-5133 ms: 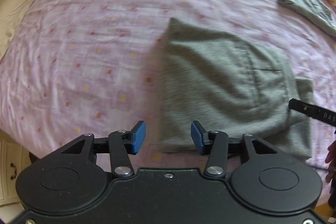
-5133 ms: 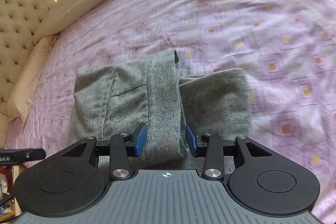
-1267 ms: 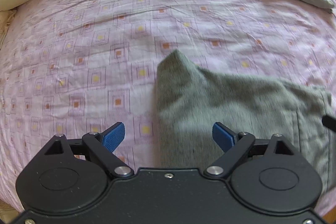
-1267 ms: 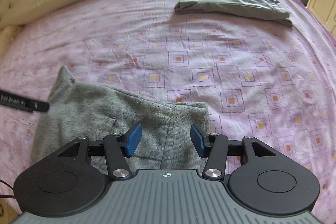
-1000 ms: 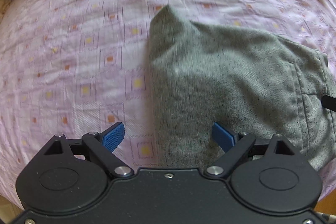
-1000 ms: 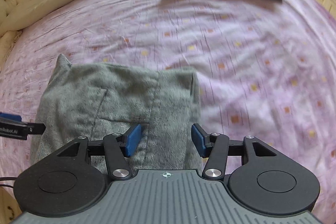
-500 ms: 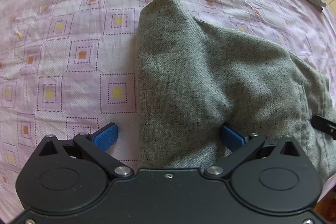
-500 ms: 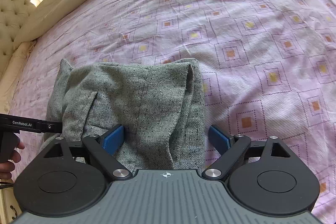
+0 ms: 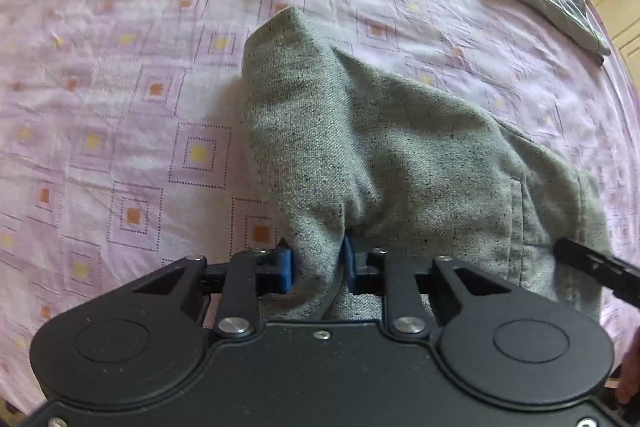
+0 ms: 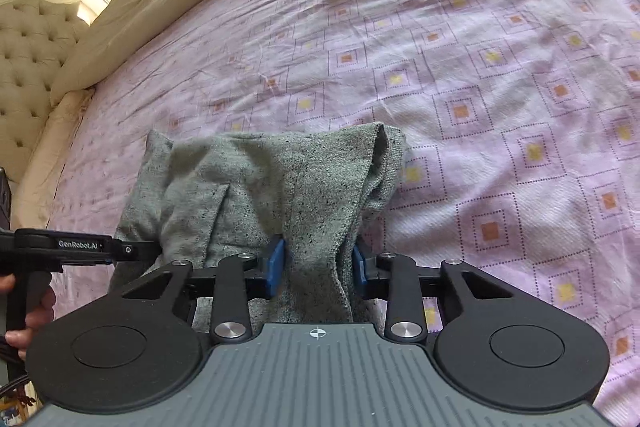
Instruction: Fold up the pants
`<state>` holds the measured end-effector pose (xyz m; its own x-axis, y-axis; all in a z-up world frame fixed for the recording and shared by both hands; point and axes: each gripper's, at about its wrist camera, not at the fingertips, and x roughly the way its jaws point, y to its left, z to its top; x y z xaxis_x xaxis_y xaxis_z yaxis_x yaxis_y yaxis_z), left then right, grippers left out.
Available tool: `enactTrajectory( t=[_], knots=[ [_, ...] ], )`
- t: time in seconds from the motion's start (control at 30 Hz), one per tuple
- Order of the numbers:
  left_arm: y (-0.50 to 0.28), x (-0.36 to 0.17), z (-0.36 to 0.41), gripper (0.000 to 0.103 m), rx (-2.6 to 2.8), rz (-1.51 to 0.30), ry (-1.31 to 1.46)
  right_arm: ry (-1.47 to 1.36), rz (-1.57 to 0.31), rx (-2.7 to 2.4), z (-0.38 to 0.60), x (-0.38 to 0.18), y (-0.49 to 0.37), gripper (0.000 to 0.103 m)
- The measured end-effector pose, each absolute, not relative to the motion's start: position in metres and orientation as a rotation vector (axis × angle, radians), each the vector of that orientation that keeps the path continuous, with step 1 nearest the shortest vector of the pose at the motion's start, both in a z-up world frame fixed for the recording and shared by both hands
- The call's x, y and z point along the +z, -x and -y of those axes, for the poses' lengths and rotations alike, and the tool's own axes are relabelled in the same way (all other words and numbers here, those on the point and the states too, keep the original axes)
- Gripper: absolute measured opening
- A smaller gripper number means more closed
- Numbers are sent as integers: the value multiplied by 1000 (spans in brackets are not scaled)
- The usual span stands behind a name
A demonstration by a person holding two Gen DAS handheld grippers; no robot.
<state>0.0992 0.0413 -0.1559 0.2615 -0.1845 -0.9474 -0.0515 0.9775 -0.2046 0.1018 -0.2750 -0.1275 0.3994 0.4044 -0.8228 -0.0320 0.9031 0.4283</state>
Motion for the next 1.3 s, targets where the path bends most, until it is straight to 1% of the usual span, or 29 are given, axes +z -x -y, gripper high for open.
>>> enactTrajectory(
  t=[0.13,0.27,0.37,0.5,0.53,0.57,0.6,0.63,0.73,0.87,0.97,1.03,1.07,1.1,1.3],
  knots=[
    [-93,-139,-34,24,-102,-1261,145,-336,-1093,268,263,-103,-96,28],
    [-89,-113,-51,23,-126,-1200,145,-307,-1042,275,236,-74,-93,27],
    [-88,-92,-87,23,-122,-1151,151,-308,-1024,292,200,-54,-98,26],
    [-97,-71,-157,24,-83,-1128,156,-308,-1003,357,136,-40,-119,26],
    [-101,-69,-176,25,-72,-1126,149,-298,-997,362,118,-39,-126,27],
    [-105,-70,-194,30,-56,-1127,146,-291,-996,351,102,-41,-135,27],
    [-110,-73,-211,40,-29,-1134,141,-275,-1007,325,86,-47,-144,30],
    [-114,-77,-227,42,14,-1145,126,-239,-1029,289,70,-54,-154,34],
    [-118,-84,-268,41,118,-1148,99,-122,-1057,186,32,-68,-167,33],
    [-111,-79,-298,42,151,-1157,163,-95,-1027,200,6,-54,-153,33],
    [-106,-72,-297,43,148,-1148,153,-39,-989,220,-13,-39,-137,33],
    [-102,-65,-291,48,141,-1140,148,-12,-967,229,-23,-30,-126,33],
    [-100,-61,-287,53,134,-1135,147,-3,-961,231,-25,-27,-119,33],
    [-96,-58,-284,55,125,-1127,146,0,-957,231,-27,-23,-112,33],
    [-73,-35,-255,60,89,-1100,129,-5,-958,204,-30,-8,-77,33]
  ],
)
